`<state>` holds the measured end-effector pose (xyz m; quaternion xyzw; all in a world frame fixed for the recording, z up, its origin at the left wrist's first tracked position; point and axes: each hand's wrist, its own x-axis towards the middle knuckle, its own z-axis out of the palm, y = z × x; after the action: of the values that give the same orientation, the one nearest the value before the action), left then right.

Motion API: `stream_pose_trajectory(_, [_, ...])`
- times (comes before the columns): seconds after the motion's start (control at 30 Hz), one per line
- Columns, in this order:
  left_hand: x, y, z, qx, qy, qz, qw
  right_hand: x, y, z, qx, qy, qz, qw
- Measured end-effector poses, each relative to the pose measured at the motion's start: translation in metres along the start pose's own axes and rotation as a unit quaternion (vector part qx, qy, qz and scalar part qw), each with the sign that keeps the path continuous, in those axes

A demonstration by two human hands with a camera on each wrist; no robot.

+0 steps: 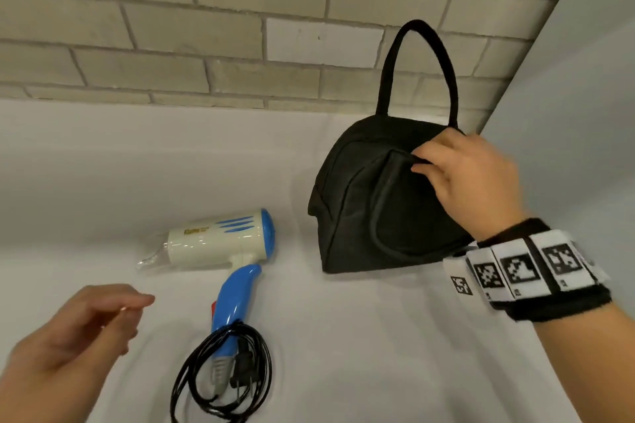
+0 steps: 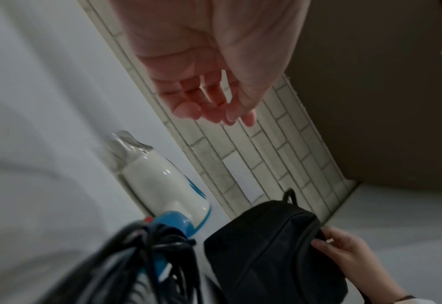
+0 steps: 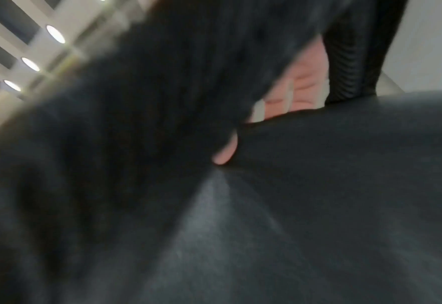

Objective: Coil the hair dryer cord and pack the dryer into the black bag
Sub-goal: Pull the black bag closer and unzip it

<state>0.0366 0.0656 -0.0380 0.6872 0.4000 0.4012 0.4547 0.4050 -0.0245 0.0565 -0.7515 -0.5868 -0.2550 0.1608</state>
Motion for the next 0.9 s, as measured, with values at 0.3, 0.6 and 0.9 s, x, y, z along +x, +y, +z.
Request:
stream_pose_trajectory(0.3, [-0.003, 0.074, 0.062, 0.069, -0.143, 0.143, 0.977, -0.085, -0.086, -0.048, 0.042, -0.060, -0.003, 0.997])
stream_pose_trajectory(0.6, [-0.004, 0.064, 0.095, 0.067, -0.206, 0.049, 0.975, -0.087, 0.003, -0.063, 0.415, 0.010, 0.373, 0.830])
stream_pose_trajectory(0.9, [-0.001, 0.049, 0.103, 0.006, -0.227, 0.057, 0.972, -0.096, 0.006, -0.020, 0.489, -0.246, 0.444, 0.709])
